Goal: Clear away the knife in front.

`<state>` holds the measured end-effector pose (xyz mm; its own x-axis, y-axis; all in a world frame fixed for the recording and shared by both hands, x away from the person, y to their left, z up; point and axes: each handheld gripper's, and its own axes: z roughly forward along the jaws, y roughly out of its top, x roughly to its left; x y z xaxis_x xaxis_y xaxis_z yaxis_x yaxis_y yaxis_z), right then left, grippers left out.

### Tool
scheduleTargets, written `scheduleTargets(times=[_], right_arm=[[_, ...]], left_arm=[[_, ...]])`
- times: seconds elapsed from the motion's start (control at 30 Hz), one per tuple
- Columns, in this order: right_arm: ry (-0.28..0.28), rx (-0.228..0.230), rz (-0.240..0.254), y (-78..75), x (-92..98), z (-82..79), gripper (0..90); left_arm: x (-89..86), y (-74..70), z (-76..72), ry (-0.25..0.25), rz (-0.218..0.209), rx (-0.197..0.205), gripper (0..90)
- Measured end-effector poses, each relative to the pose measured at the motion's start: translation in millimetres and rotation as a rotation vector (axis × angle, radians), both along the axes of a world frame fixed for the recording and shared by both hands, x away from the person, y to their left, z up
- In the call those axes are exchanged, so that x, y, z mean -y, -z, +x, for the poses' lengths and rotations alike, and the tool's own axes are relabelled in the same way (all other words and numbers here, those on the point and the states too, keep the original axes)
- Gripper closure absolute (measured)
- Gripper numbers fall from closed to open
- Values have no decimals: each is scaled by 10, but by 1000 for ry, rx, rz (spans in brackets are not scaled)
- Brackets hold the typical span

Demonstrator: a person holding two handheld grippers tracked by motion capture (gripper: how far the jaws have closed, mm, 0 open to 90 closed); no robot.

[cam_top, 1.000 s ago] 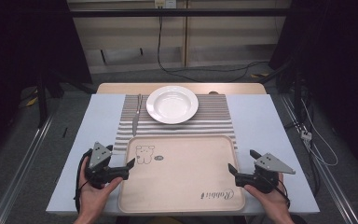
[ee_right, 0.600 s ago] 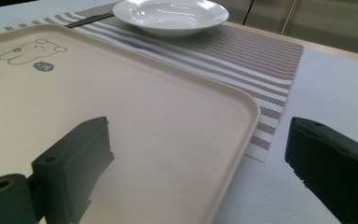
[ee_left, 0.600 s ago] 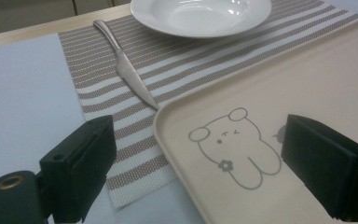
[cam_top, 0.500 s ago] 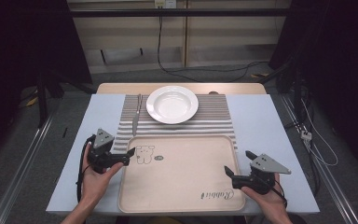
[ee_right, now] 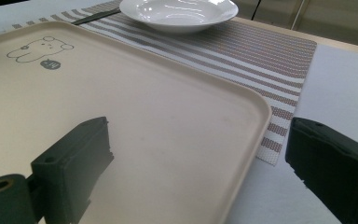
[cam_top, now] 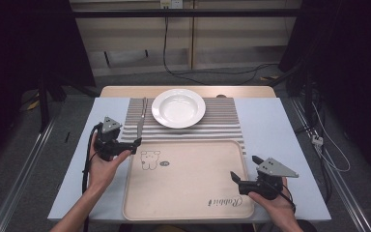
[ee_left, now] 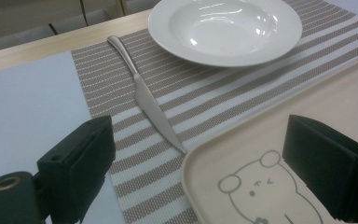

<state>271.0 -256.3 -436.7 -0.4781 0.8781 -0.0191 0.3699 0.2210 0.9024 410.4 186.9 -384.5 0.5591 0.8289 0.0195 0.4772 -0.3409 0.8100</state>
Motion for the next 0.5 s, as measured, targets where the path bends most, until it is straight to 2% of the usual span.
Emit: scheduleTargets(times=[0.1, 0.2, 0.3, 0.4, 0.5], right_arm=[[1, 8, 7, -6, 8, 1, 65], [2, 6, 3, -2, 6, 4, 65], [3, 5, 3, -1, 4, 3, 65], [3, 6, 4, -1, 9, 4, 65], [7, 3, 7, 0, 13, 8, 67]], left_arm=[[15, -20, 91, -8, 6, 17, 107], [18, -21, 211, -18, 3, 4, 102], [35, -4, 317, -33, 1, 27, 103], [37, 19, 445, -46, -11, 0, 105], [65, 39, 555, -61, 9, -14, 107]])
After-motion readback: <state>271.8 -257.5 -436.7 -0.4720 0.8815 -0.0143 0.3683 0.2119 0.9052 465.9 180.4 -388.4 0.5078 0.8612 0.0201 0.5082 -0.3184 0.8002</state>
